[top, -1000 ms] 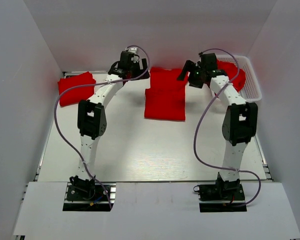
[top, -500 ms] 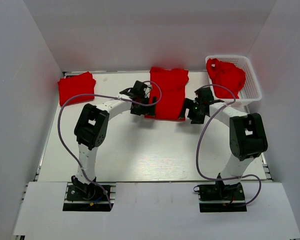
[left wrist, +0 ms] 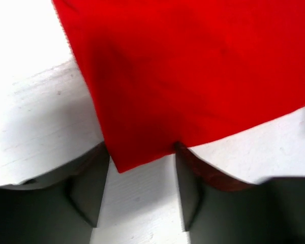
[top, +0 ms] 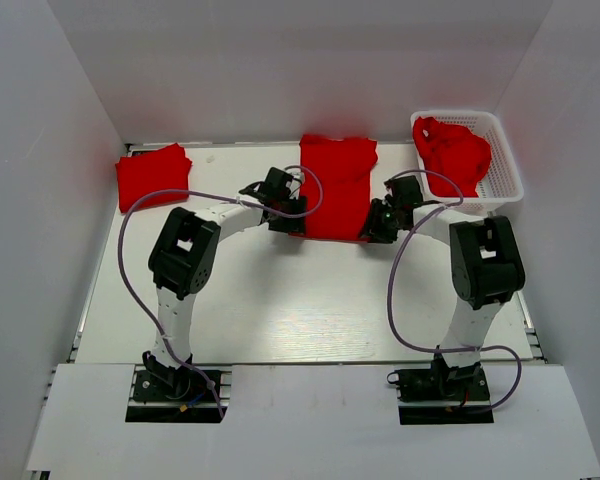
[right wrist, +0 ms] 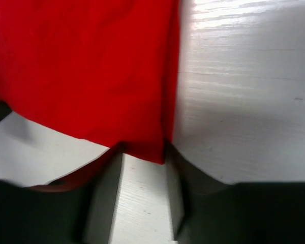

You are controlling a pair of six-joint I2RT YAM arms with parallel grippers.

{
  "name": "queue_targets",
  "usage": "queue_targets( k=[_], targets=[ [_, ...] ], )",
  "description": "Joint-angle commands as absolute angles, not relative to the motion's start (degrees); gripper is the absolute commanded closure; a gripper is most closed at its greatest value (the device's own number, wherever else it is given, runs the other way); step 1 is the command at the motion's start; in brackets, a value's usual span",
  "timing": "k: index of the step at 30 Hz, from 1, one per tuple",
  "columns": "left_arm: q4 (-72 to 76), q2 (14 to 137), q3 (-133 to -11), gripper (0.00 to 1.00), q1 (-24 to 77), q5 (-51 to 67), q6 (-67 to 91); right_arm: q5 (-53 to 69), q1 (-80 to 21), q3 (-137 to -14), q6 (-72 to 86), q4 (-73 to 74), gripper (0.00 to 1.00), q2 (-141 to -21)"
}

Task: Fold and stack the t-shirts
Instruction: Grab one side of the 2/3 rectangular tshirt with both arms, then fold the long partially folded tshirt into a neat square

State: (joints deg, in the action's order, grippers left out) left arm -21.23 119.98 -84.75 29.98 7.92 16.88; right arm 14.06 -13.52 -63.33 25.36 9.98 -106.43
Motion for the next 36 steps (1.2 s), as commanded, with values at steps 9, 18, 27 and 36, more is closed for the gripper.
queue_targets(
  k=[9,18,27,36],
  targets=[
    [-21.0,118.6,-80.0,1.00,30.1,9.1,17.2,14.7,-13.5,-60.4,25.8,9.8,1.00,-105.2],
    [-26.3,99.3,-64.4,1.00,33.3,9.7,22.3,15.6,-15.5,-47.0,23.3,17.1,1.00,-84.5],
    [-42.7,86.2,-62.5,1.00,37.0,20.1,23.6,16.3,-18.5,-41.4,26.8,34.9,1.00,-62.2],
    [-49.3,90.1,-76.5,1.00,36.2,17.1,22.5,9.6,-18.4,-46.8,29.4,33.8,1.00,-61.4]
  ],
)
